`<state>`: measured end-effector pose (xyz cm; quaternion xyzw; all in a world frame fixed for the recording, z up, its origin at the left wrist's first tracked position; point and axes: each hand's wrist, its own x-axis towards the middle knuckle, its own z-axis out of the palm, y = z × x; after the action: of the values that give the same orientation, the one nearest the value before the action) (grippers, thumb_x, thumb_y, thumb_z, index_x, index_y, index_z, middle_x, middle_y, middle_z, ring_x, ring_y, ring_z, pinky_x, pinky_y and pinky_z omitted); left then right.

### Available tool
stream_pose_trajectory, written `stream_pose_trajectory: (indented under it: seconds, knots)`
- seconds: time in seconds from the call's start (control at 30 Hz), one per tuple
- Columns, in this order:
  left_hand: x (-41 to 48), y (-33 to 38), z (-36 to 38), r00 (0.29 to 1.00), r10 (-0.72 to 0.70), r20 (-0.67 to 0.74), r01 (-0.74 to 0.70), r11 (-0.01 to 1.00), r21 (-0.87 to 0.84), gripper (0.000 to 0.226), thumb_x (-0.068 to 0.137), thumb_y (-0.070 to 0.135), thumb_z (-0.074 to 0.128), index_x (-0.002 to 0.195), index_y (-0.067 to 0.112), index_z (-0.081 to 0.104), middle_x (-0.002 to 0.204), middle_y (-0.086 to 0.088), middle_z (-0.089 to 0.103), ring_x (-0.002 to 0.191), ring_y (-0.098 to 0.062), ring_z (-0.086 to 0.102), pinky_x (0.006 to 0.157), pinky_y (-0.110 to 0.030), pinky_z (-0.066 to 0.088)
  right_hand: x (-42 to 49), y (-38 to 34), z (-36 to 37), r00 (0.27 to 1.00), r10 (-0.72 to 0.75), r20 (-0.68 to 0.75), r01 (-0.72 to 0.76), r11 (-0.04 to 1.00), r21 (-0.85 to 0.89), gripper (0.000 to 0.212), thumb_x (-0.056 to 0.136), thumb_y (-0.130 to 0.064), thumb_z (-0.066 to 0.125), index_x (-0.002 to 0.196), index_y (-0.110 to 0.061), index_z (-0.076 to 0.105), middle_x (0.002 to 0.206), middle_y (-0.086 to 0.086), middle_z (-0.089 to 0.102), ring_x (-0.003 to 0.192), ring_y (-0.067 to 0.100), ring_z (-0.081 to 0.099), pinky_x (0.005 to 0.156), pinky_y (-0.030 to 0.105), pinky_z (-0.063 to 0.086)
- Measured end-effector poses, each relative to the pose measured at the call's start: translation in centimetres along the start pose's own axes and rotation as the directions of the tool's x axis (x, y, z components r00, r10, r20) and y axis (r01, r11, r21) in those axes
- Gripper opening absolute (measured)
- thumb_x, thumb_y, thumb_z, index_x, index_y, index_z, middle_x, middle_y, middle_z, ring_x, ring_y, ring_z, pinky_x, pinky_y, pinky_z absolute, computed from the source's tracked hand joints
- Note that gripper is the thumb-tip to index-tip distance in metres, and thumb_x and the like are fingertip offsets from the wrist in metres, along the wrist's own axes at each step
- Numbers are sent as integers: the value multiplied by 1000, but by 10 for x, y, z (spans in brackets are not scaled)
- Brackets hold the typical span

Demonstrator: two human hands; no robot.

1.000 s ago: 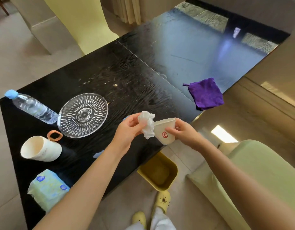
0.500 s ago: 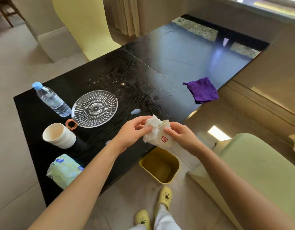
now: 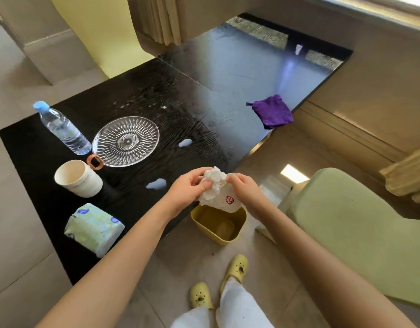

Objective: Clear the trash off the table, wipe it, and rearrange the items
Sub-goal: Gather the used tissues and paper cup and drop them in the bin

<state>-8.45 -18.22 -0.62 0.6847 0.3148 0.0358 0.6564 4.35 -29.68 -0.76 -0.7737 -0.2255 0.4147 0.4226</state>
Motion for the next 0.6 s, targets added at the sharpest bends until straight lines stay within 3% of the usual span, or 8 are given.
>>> stream_pose_trajectory:
  seconds: [0.13, 0.27, 0.47, 0.6]
  knots:
    - [0, -3, 0, 1000, -11, 29, 11, 1000, 17, 44, 90, 30, 59, 133, 30, 51, 122, 0, 65, 113, -18, 62, 91, -43, 54, -6, 4, -1, 999, 23, 36, -24, 999, 28, 23, 97, -27, 38, 108, -21, 58, 99, 2, 61, 91, 16, 58, 86, 35, 50]
    - [3, -8, 4, 996, 88, -2, -86, 978, 188, 42, 86, 25, 65, 127, 29, 57, 119, 3, 66, 110, -13, 61, 91, -35, 55, -4, 13, -6, 999, 35, 39, -37, 998, 48, 25, 97, -26, 39, 114, -22, 56, 102, -1, 61, 95, 16, 58, 83, 33, 51]
    - [10, -30, 27, 949, 313, 27, -273, 781, 562, 43, 87, 25, 63, 129, 24, 57, 110, 4, 59, 100, -13, 58, 82, -31, 57, 1, 32, -13, 994, 103, 42, -106, 992, 72, 20, 97, -26, 40, 110, -23, 55, 93, -4, 60, 87, 12, 57, 78, 29, 51]
    - [13, -36, 44, 966, 243, 84, -252, 823, 509, 44, 93, 43, 46, 135, 33, 47, 119, 6, 43, 108, -9, 47, 89, -26, 51, 3, 43, -23, 988, 146, 52, -151, 981, 121, 19, 96, -28, 42, 103, -23, 59, 93, -2, 62, 91, 17, 60, 86, 38, 55]
